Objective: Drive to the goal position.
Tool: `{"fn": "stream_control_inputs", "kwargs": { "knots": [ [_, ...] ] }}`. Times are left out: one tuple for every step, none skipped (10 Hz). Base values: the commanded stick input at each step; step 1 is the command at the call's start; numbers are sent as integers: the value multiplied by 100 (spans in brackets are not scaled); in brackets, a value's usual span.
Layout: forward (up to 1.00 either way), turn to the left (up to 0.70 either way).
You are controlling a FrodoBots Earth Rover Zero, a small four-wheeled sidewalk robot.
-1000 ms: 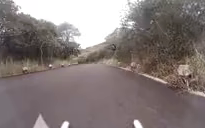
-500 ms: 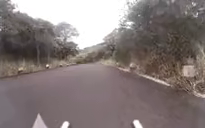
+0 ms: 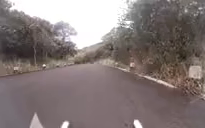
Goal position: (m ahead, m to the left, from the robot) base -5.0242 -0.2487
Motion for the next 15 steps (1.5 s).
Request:
{"fn": "stream_control_inputs", "kwargs": {
  "knots": [
    [50,0],
    [50,0],
    [50,0],
    [50,0],
    [50,0],
    [50,0],
    [50,0],
    [50,0],
    [50,0],
    [50,0],
    [50,0],
    [50,0],
    [50,0],
    [50,0],
    [50,0]
  ]
}}
